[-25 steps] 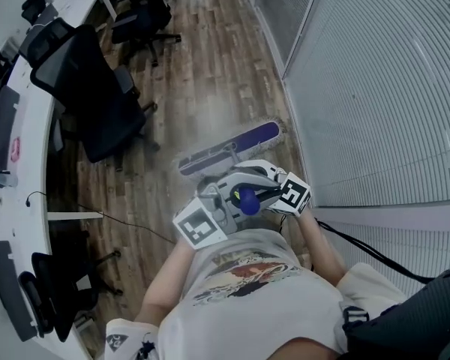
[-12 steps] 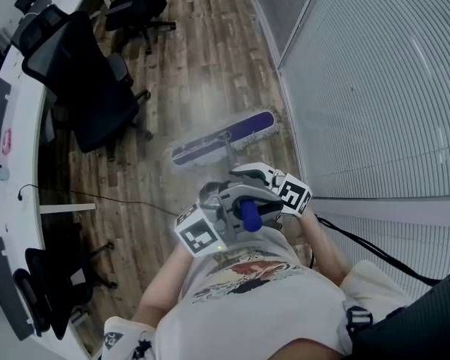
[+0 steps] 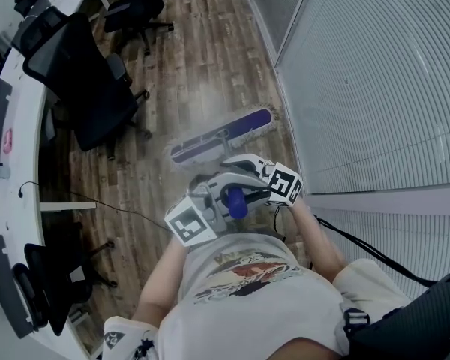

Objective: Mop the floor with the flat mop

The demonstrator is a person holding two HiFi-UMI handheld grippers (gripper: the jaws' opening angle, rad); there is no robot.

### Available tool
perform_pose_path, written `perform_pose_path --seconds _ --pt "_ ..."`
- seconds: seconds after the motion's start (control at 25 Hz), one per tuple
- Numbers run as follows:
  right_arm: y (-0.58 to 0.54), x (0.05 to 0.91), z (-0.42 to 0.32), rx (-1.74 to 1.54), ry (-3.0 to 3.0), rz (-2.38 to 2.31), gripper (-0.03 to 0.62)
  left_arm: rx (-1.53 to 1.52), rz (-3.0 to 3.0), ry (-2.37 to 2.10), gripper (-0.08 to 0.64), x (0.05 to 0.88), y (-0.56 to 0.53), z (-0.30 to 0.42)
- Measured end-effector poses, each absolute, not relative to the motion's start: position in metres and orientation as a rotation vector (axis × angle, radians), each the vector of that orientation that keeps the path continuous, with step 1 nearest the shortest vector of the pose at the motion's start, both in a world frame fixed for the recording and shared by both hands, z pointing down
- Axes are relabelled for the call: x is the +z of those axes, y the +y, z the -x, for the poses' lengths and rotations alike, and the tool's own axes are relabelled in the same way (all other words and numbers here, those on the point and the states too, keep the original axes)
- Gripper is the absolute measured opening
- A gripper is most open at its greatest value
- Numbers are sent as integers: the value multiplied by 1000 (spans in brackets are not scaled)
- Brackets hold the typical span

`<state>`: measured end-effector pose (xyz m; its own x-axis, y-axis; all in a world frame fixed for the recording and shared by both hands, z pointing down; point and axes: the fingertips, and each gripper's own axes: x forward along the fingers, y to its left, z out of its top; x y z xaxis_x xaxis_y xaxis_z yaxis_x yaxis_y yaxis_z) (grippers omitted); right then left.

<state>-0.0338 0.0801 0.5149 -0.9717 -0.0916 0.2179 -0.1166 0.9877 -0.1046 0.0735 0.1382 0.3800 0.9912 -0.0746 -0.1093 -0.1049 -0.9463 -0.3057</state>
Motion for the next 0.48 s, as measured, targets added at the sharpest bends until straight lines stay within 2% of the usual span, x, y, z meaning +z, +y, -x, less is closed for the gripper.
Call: perform_pose_path --seconds 0.48 --pt "145 545 -31 197 -2934 -230 176 55 2767 112 31 418 213 -145"
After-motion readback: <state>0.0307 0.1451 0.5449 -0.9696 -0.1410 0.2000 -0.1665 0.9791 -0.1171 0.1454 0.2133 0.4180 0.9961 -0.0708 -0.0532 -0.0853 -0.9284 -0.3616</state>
